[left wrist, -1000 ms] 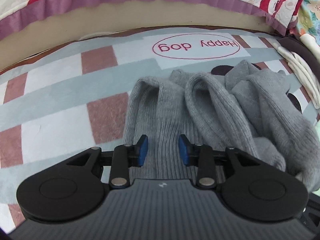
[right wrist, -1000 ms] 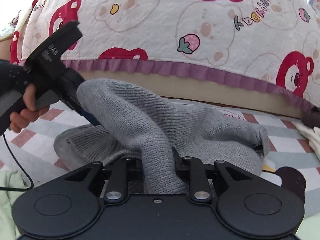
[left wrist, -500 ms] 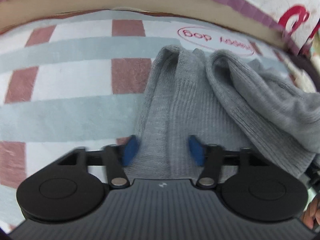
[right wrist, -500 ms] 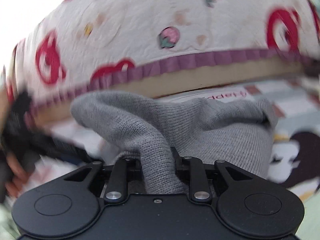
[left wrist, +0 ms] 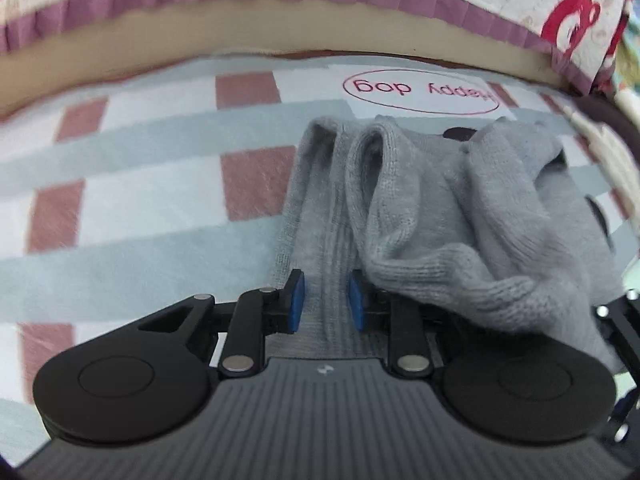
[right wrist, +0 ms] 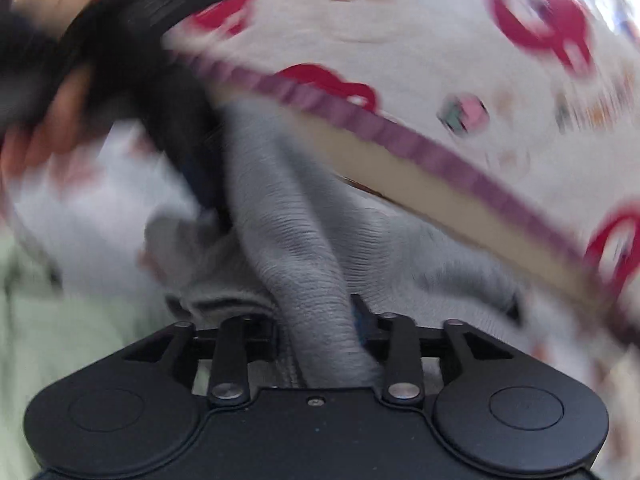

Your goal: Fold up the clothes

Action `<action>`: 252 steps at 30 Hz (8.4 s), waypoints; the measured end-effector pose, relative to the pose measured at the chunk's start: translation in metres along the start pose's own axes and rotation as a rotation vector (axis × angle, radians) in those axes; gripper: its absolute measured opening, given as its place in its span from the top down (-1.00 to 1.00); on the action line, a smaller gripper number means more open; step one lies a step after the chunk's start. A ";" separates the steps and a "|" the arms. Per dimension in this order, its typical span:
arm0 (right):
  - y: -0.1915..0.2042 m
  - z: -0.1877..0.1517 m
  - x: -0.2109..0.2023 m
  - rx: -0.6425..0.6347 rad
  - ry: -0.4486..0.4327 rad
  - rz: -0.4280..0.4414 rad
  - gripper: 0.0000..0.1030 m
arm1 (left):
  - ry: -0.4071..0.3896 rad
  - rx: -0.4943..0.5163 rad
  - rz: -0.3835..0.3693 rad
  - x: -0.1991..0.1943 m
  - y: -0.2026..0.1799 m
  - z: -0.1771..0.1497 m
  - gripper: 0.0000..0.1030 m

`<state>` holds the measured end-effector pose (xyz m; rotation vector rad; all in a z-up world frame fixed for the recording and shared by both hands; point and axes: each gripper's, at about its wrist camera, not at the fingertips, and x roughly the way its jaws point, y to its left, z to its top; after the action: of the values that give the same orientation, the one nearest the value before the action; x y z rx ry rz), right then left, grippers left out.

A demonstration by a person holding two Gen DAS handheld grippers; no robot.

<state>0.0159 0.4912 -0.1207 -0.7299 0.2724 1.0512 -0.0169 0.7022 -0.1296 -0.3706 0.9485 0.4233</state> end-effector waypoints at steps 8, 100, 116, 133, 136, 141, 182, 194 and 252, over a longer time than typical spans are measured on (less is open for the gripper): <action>-0.035 0.001 -0.002 0.320 -0.019 0.082 0.09 | -0.095 -0.159 -0.021 -0.059 0.028 0.000 0.33; -0.199 0.113 0.044 0.739 0.593 0.441 -0.20 | -0.218 0.207 -0.023 -0.083 -0.006 -0.005 -0.08; -0.136 0.044 0.097 0.639 0.438 0.576 0.67 | -0.278 -0.160 -0.450 -0.034 -0.001 -0.063 -0.13; -0.192 0.017 0.025 0.671 0.258 0.532 -0.21 | -0.323 0.019 -0.605 -0.043 -0.048 -0.071 0.46; -0.204 0.028 0.047 0.763 0.296 0.529 -0.38 | -0.323 0.010 -0.591 -0.041 -0.044 -0.074 0.47; -0.183 0.008 0.108 0.990 0.452 0.537 -0.42 | -0.303 0.030 -0.536 -0.030 -0.048 -0.079 0.63; -0.094 0.035 0.071 0.461 0.284 0.251 0.46 | -0.253 -0.250 -0.319 -0.004 0.010 -0.051 0.15; -0.124 0.017 0.015 0.561 -0.015 0.260 0.49 | -0.269 -0.062 -0.299 -0.015 -0.019 -0.003 0.76; -0.045 0.074 0.076 0.350 -0.008 0.349 0.63 | -0.279 -0.286 -0.197 -0.040 0.053 -0.014 0.13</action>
<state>0.0821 0.5799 -0.0884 -0.3671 0.5759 1.2933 -0.0739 0.7339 -0.1101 -0.6420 0.5736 0.4176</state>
